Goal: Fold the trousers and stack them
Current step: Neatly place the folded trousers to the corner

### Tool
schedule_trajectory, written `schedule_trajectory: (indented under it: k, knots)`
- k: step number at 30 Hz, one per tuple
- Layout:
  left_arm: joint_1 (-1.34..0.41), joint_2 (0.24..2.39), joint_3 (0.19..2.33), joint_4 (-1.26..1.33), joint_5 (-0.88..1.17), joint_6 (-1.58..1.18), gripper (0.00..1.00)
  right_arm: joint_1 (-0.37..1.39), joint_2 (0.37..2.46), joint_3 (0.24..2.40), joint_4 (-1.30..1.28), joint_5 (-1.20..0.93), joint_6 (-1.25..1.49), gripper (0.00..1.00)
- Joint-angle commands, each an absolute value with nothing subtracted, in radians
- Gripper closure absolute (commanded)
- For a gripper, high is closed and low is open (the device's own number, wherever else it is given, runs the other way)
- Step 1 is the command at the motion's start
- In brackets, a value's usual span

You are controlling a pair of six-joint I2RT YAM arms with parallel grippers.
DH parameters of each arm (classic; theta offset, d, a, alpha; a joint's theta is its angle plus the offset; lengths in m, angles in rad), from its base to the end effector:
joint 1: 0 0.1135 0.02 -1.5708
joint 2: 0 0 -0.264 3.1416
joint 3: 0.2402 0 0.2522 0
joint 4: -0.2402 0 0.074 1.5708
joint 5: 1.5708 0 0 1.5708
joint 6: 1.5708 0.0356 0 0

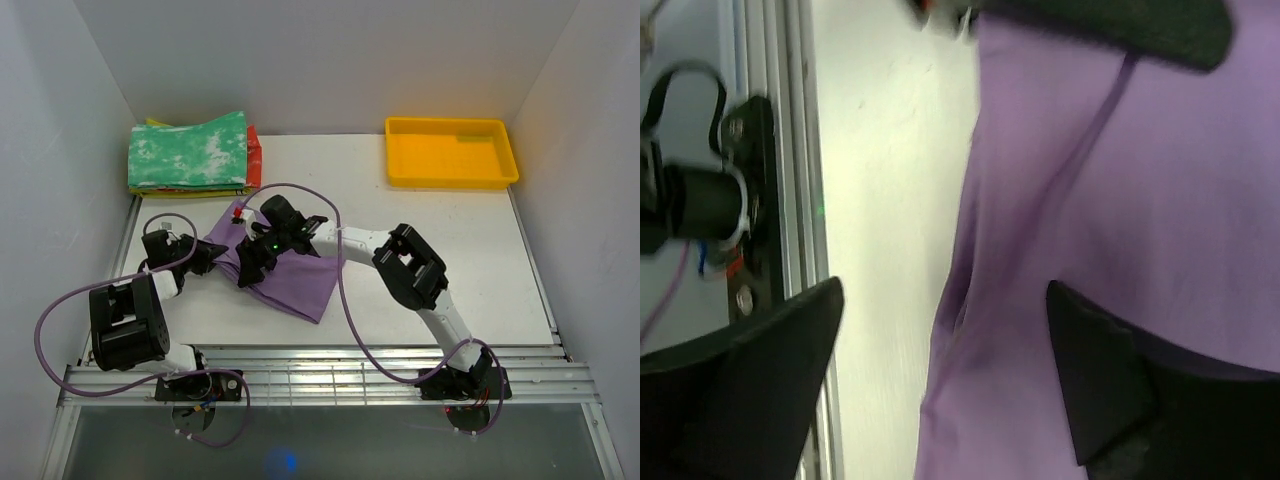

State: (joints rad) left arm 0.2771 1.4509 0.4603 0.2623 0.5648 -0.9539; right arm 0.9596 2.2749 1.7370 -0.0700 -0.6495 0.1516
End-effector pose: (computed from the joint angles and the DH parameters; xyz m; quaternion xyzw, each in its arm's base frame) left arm 0.2462 0.0502 0.1344 -0.4130 0.7814 -0.3703 0.2860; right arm 0.2785 0.4350 0.1823 -0.4661 0.7143 0.4717 0.2237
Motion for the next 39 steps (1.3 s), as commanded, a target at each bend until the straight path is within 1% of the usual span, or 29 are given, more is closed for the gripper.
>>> schedule_trajectory:
  k: [1,3,4,6,7,8,9,11,13,14,16,18,19,23,25,27,28,30,31,34,35,39]
  knots:
    - [0.243,1.359,0.522,0.302,0.595,-0.832,1.00,0.889,2.105,1.642,-0.057,-0.752,0.152,0.08]
    - [0.221,1.339,0.534,0.299,0.598,-0.783,1.00,0.839,2.019,1.589,-0.080,-0.750,0.170,0.02]
    - [0.197,1.322,0.554,0.298,0.598,-0.758,1.00,0.781,1.987,1.528,-0.089,-0.739,0.179,0.02]
    - [0.170,1.307,0.572,0.293,0.594,-0.710,1.00,0.721,1.881,1.450,-0.119,-0.691,0.221,0.02]
    - [0.146,1.299,0.589,0.290,0.586,-0.698,1.00,0.660,1.838,1.352,-0.120,-0.620,0.241,0.04]
    - [0.135,1.298,0.594,0.288,0.580,-0.692,1.00,0.628,1.757,1.298,-0.120,-0.586,0.264,0.06]
    - [0.129,1.296,0.600,0.288,0.559,-0.695,1.00,0.602,1.720,1.249,-0.120,-0.546,0.285,0.09]
    - [0.120,1.307,0.612,0.288,0.548,-0.704,1.00,0.525,1.630,1.137,-0.156,-0.445,0.348,0.17]
    - [0.114,1.316,0.617,0.288,0.534,-0.718,1.00,0.471,1.586,1.079,-0.201,-0.401,0.421,0.21]
    - [0.110,1.318,0.621,0.288,0.526,-0.721,1.00,0.462,1.560,1.024,-0.206,-0.402,0.443,0.21]
    - [0.100,1.328,0.626,0.288,0.517,-0.727,1.00,0.451,1.551,0.976,-0.227,-0.417,0.513,0.18]
    - [0.095,1.338,0.630,0.287,0.508,-0.732,1.00,0.451,1.558,0.895,-0.183,-0.465,0.570,0.17]
    - [0.089,1.341,0.635,0.287,0.506,-0.730,1.00,0.451,1.565,0.867,-0.151,-0.504,0.604,0.14]
    - [0.075,1.351,0.655,0.288,0.491,-0.710,1.00,0.469,1.627,0.769,0.087,-0.561,0.734,0.13]
    - [0.072,1.361,0.669,0.288,0.491,-0.700,1.00,0.479,1.657,0.750,0.133,-0.554,0.747,0.15]
    - [0.068,1.364,0.678,0.294,0.486,-0.686,1.00,0.482,1.715,0.742,0.217,-0.557,0.779,0.22]
    - [0.057,1.370,0.698,0.296,0.486,-0.674,1.00,0.482,1.736,0.747,0.256,-0.569,0.785,0.41]
    - [0.045,1.374,0.724,0.299,0.454,-0.623,1.00,0.482,1.790,0.784,0.307,-0.566,0.772,0.72]
    - [0.040,1.381,0.750,0.313,0.446,-0.615,1.00,0.480,1.808,0.814,0.314,-0.552,0.741,0.92]
    - [0.035,1.437,0.807,0.357,0.440,-0.606,1.00,0.459,1.873,0.966,0.319,-0.540,0.663,0.92]
    - [0.035,1.471,0.848,0.373,0.440,-0.603,1.00,0.450,1.903,1.048,0.316,-0.540,0.638,0.92]
    - [0.032,1.563,0.969,0.443,0.433,-0.580,1.00,0.399,1.970,1.247,0.316,-0.508,0.520,0.92]
